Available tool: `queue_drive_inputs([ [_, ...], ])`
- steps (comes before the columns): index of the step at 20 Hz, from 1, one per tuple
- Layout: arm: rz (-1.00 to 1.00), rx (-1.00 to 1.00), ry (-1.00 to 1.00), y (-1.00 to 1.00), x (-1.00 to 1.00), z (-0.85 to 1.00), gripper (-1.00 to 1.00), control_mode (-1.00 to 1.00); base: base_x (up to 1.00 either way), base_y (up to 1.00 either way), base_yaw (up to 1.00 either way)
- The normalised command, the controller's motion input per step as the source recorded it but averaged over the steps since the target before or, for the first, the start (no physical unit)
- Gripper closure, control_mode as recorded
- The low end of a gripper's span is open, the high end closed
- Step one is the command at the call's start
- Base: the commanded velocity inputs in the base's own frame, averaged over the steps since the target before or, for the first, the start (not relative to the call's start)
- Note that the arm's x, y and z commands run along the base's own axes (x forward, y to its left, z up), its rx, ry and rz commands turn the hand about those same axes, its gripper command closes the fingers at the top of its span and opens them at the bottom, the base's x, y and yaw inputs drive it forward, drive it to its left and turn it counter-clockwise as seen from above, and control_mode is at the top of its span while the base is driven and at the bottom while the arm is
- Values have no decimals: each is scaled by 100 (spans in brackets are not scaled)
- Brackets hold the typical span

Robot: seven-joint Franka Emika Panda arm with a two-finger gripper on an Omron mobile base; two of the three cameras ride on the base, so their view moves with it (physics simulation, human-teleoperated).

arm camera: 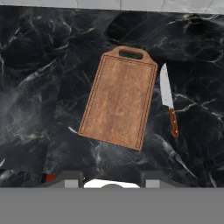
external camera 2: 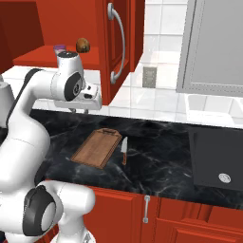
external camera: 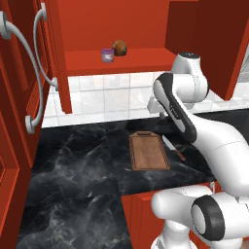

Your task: Pick the bread, place it on the cutting board, pick the jam, place it on the counter, and close the cabinet.

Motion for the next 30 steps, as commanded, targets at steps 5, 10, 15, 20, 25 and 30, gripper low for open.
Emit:
queue_drive_inputs([
  [5,0,0,-6,0,-14,10,-100,-100,0,0,0],
  [10,1,0,-21,0,-41,36,-100,-100,0,0,0],
  [15,2,0,-25,5,-41,48,-100,-100,0,0,0],
  [20,1,0,-23,16,-25,49,-100,-100,0,0,0],
  [25,0,0,-14,21,-6,39,-100,-100,0,0,0],
  [30,0,0,-4,24,0,26,-100,-100,0,0,0],
])
